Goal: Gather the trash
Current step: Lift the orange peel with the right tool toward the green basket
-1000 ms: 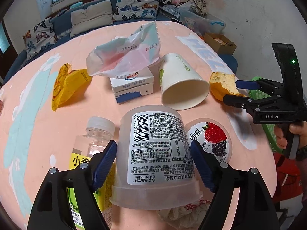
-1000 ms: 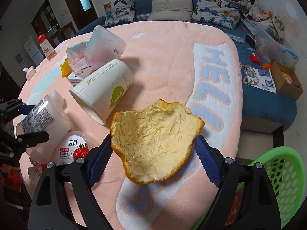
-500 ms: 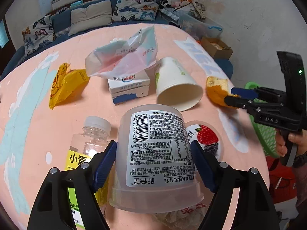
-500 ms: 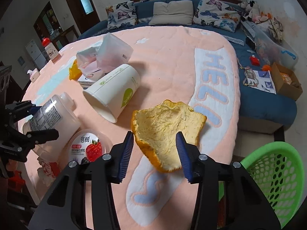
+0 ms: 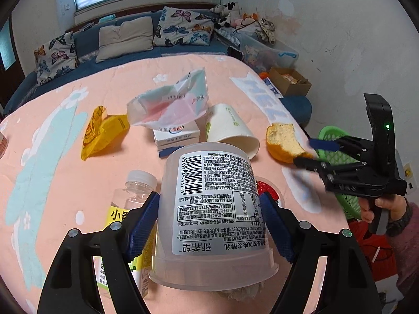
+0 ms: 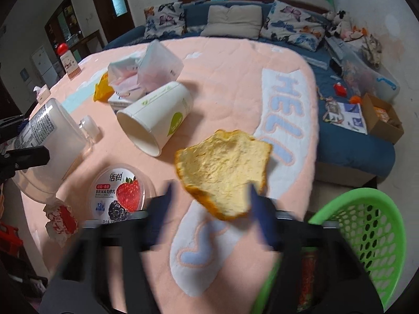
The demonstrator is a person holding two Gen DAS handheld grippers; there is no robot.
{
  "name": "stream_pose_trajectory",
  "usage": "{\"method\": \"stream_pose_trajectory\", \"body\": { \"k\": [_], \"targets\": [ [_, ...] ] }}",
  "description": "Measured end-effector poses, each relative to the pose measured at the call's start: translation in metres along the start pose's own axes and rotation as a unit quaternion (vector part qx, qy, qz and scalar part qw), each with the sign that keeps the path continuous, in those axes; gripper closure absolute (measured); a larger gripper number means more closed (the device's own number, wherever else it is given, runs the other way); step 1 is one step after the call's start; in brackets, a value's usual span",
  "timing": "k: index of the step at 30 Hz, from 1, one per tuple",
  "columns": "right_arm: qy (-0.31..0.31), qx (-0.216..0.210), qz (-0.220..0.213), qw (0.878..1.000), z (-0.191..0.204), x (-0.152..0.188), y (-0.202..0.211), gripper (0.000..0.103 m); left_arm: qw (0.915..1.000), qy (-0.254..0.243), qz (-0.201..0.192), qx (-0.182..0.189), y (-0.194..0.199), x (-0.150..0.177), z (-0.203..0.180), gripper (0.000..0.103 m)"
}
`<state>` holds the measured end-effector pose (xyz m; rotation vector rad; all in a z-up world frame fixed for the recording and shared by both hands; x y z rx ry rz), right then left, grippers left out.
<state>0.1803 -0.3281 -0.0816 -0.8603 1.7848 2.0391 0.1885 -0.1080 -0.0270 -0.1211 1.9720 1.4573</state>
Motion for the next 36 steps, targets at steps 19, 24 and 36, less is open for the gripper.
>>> {"method": "stream_pose_trajectory", "body": {
  "k": [19, 24, 36],
  "targets": [
    [0.004, -0.042, 0.023, 0.999, -0.012, -0.01, -0.045, 0.016, 0.9995, 0.018, -0.018, 0.02, 0.016, -0.012, 0.009, 0.028],
    [0.024, -0.017, 0.007, 1.0, -0.006, -0.012, -0.032, 0.035, 0.9991, 0.019, -0.029, 0.023, 0.025, -0.016, 0.006, 0.028],
    [0.033, -0.023, 0.021, 0.999, -0.002, -0.004, -0.04, 0.017, 0.999, 0.014, -0.036, 0.024, 0.032, -0.015, -0.005, 0.028]
  ]
}}
Point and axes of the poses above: each gripper's, at about its wrist camera, not at the fingertips, and y roughly against the way its jaws point, z to its left, x to its underside, the point moved 3 cm from there along -y, roughly the way its jaws point, and after that the axes turned 5 degrees about y, right-handed, at the moved point
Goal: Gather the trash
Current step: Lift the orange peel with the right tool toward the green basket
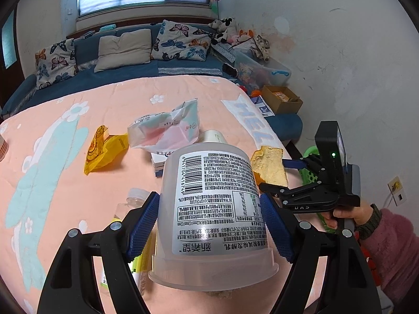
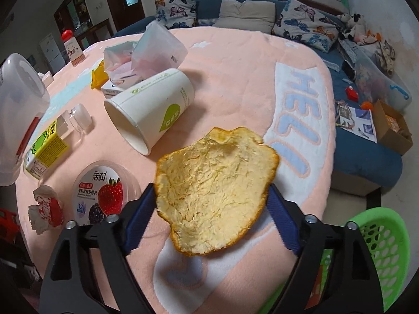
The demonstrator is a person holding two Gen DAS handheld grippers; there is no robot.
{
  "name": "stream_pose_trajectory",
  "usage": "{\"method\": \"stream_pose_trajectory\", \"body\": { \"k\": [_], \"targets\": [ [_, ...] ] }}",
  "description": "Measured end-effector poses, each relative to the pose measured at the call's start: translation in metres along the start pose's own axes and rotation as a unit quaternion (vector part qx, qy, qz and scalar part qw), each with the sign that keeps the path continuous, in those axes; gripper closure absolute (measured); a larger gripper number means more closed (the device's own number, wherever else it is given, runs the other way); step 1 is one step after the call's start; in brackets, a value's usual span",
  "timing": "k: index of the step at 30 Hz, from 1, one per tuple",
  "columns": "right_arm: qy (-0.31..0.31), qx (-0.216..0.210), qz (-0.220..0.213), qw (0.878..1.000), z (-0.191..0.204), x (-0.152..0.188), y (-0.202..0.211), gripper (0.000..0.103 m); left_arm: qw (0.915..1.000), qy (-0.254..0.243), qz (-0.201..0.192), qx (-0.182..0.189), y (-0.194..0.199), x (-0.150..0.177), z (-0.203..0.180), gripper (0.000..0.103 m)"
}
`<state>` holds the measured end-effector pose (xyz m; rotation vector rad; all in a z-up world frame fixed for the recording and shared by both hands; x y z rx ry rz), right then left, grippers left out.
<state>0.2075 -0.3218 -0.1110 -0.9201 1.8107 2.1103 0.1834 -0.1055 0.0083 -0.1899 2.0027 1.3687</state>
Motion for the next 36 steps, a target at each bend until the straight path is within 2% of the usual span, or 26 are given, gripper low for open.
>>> {"method": "stream_pose_trajectory", "body": {
  "k": [5, 9, 13, 14, 16, 22, 28, 36],
  "targets": [
    [0.0, -0.004, 0.01, 1.0, 0.001, 0.0, -0.009, 0.012, 1.0, 0.006, 0.002, 0.001, -0.002, -0.001, 0.003, 0.028],
    [0.015, 0.012, 0.01, 1.0, 0.006, 0.004, -0.014, 0.013, 1.0, 0.007, 0.004, 0.001, -0.003, -0.001, 0.003, 0.028],
    [-0.006, -0.004, 0.007, 1.0, 0.001, -0.001, -0.013, 0.013, 1.0, 0.007, 0.005, 0.001, -0.005, -0.002, 0.003, 0.028],
    [-0.011, -0.005, 0.004, 1.0, 0.0, -0.002, -0.013, 0.014, 1.0, 0.007, 0.005, 0.001, -0.006, -0.002, 0.003, 0.028],
    [-0.009, 0.007, 0.004, 1.0, -0.001, -0.003, -0.014, 0.024, 0.9999, 0.008, 0.007, 0.0, -0.007, -0.001, 0.004, 0.028],
    [-0.012, 0.019, -0.01, 1.0, -0.001, -0.002, -0.003, 0.037, 0.9999, 0.009, 0.005, 0.001, -0.007, -0.002, 0.003, 0.028],
    [-0.011, 0.025, -0.019, 0.999, 0.0, 0.001, 0.014, 0.041, 0.9999, 0.006, 0.0, 0.011, -0.003, -0.002, -0.003, 0.028],
    [-0.021, 0.041, -0.044, 0.998, -0.003, 0.011, 0.058, 0.042, 0.9995, 0.003, 0.0, 0.03, 0.0, -0.001, -0.018, 0.028]
  ]
}}
Point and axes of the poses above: each gripper's, at about its wrist camera, not at the fingertips, and y roughly against the way its jaws point, z to its left, x to its underside, the point moved 3 cm from there along -y, roughly the way its jaws point, and after that the axes turned 5 degrees about y, right-handed, at the moved point
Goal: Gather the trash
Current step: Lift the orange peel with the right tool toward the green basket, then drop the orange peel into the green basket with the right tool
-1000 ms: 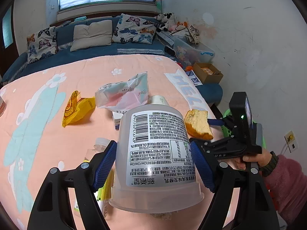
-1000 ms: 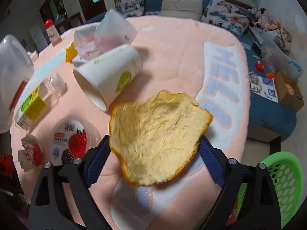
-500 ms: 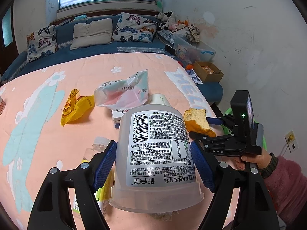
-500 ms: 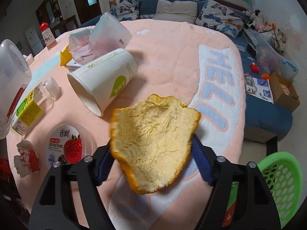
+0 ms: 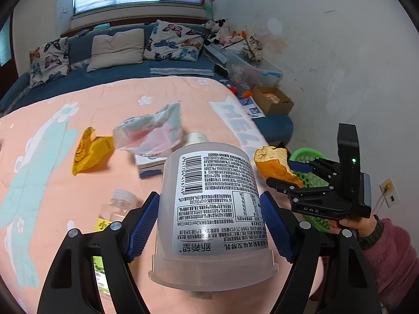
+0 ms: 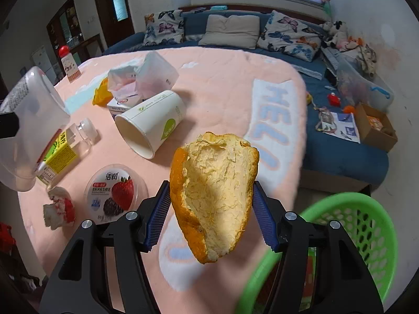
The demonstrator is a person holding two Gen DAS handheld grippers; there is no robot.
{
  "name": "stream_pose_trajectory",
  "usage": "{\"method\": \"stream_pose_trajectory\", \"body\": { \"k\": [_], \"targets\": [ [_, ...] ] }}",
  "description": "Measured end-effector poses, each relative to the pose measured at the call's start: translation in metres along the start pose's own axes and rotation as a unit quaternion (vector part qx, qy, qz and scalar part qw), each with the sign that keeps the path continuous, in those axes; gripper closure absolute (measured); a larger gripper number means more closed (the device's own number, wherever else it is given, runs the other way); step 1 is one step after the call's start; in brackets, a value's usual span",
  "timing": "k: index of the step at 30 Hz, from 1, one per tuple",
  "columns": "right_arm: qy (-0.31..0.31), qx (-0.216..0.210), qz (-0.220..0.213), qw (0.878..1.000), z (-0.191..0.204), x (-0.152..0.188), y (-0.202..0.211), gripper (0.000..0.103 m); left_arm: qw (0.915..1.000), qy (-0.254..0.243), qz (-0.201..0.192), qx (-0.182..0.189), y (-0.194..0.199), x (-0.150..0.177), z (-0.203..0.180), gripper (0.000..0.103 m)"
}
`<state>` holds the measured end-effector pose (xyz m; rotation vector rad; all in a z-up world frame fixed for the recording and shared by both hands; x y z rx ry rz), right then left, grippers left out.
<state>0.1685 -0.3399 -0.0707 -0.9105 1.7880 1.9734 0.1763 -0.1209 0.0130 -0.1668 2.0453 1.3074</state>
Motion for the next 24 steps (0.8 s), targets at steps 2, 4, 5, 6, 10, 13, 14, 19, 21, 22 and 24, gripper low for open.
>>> {"method": "stream_pose_trajectory", "body": {
  "k": [2, 4, 5, 6, 10, 13, 14, 19, 21, 22, 24],
  "targets": [
    [0.0, 0.007, 0.0, 1.0, -0.005, 0.004, 0.006, 0.042, 1.0, -0.005, -0.003, 0.003, 0.0, 0.0, -0.006, 0.028],
    [-0.001, 0.014, 0.0, 1.0, -0.007, 0.009, 0.011, 0.042, 0.9997, -0.003, -0.02, 0.016, 0.005, -0.001, -0.01, 0.028],
    [-0.001, 0.019, 0.0, 1.0, -0.008, 0.01, 0.013, 0.042, 0.9993, -0.007, -0.033, 0.019, 0.008, -0.001, -0.011, 0.028],
    [-0.004, 0.019, -0.001, 1.0, -0.01, 0.013, 0.015, 0.042, 0.9988, -0.011, -0.046, 0.012, 0.011, -0.001, -0.013, 0.028],
    [-0.008, 0.024, -0.002, 1.0, -0.013, 0.018, 0.017, 0.042, 0.9962, 0.003, -0.084, 0.023, 0.019, 0.0, -0.01, 0.028],
    [-0.014, 0.024, -0.004, 1.0, -0.015, 0.02, 0.018, 0.042, 0.9903, -0.003, -0.138, 0.012, 0.028, 0.005, -0.007, 0.028],
    [-0.016, 0.024, -0.003, 1.0, -0.015, 0.021, 0.018, 0.042, 0.9893, -0.001, -0.145, 0.016, 0.028, 0.006, -0.006, 0.028],
    [-0.017, 0.026, -0.004, 1.0, -0.015, 0.021, 0.019, 0.042, 0.9881, 0.026, -0.148, 0.03, 0.018, 0.005, 0.005, 0.028],
    [-0.018, 0.028, -0.008, 0.999, -0.015, 0.021, 0.021, 0.042, 0.9877, 0.038, -0.147, 0.038, 0.015, 0.005, 0.009, 0.028],
    [-0.019, 0.028, -0.008, 0.999, -0.015, 0.022, 0.022, 0.042, 0.9879, 0.041, -0.145, 0.039, 0.013, 0.004, 0.01, 0.028],
    [-0.019, 0.03, -0.009, 0.999, -0.016, 0.023, 0.025, 0.042, 0.9877, 0.043, -0.145, 0.041, 0.011, 0.004, 0.009, 0.028]
  ]
}}
Point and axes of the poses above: each gripper's, at about its wrist camera, not at the fingertips, and y roughly against the way its jaws point, z to its left, x to its underside, the point moved 3 cm from there along -y, roughly the way its jaws point, and after that the axes turned 5 degrees about y, right-handed, at the moved point
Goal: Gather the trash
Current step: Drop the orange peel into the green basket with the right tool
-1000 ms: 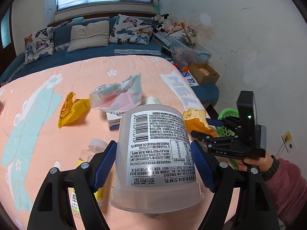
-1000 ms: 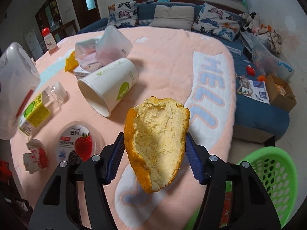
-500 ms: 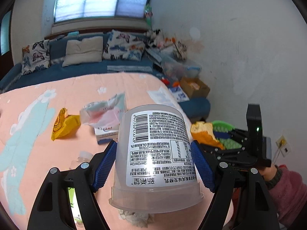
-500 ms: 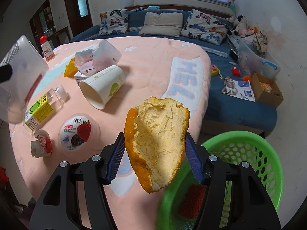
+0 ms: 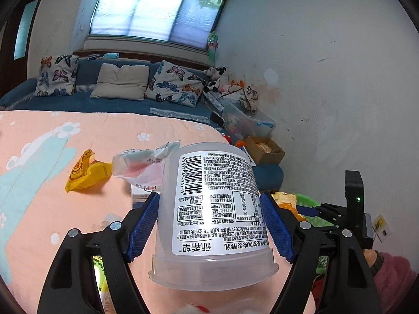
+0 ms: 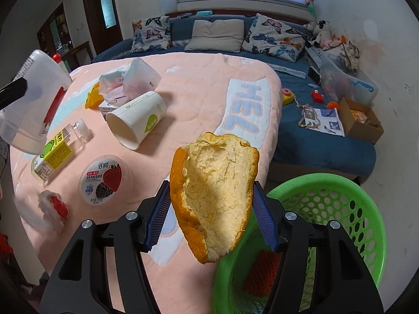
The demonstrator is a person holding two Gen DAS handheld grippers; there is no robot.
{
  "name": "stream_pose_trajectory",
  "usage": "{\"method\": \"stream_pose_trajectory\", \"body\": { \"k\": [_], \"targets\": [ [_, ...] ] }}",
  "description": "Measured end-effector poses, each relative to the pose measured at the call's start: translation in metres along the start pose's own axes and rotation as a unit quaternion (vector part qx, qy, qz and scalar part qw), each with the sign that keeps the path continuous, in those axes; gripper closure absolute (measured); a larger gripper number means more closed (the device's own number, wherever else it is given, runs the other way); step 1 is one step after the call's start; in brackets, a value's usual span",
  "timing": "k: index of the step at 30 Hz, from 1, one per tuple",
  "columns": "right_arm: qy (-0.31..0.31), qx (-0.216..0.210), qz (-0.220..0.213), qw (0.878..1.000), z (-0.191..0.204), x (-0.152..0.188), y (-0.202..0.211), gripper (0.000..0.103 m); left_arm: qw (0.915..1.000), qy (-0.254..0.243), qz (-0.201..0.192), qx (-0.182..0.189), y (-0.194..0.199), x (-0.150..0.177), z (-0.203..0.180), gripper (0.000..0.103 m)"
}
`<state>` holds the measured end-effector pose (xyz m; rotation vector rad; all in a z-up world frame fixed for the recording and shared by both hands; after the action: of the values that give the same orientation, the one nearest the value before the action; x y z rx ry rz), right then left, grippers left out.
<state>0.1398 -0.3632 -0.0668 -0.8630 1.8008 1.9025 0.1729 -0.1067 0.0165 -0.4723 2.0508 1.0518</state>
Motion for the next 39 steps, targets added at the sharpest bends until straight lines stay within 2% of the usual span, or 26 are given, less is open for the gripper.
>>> {"method": "stream_pose_trajectory", "body": {
  "k": [14, 23, 33, 36, 39],
  "targets": [
    [-0.029, 0.027, 0.004, 0.999, -0.028, 0.022, 0.014, 0.041, 0.9999, -0.002, 0.007, 0.013, -0.01, 0.0, -0.01, 0.028],
    [-0.059, 0.052, 0.001, 0.997, -0.055, 0.038, 0.034, 0.041, 0.9992, -0.015, 0.019, 0.032, -0.012, 0.002, -0.033, 0.028],
    [-0.084, 0.07, 0.017, 0.994, -0.078, 0.066, 0.052, 0.03, 0.9964, -0.036, 0.043, 0.064, -0.026, 0.014, -0.076, 0.028],
    [-0.087, 0.077, 0.009, 0.993, -0.084, 0.072, 0.06, 0.023, 0.9949, -0.048, 0.051, 0.073, -0.033, 0.019, -0.094, 0.028],
    [-0.092, 0.081, 0.001, 0.992, -0.089, 0.075, 0.071, 0.023, 0.9934, -0.058, 0.06, 0.079, -0.041, 0.024, -0.11, 0.028]
  ]
}}
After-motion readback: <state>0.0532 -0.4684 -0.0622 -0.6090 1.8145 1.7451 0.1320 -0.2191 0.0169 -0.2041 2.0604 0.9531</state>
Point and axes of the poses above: each gripper's, at about its wrist camera, not at the fingertips, and y roughly against the way its jaws point, z to its left, x to its underside, the point moved 3 cm from there along -y, roughly the way its jaws point, and after that the axes turned 5 degrees about y, right-handed, at the moved point
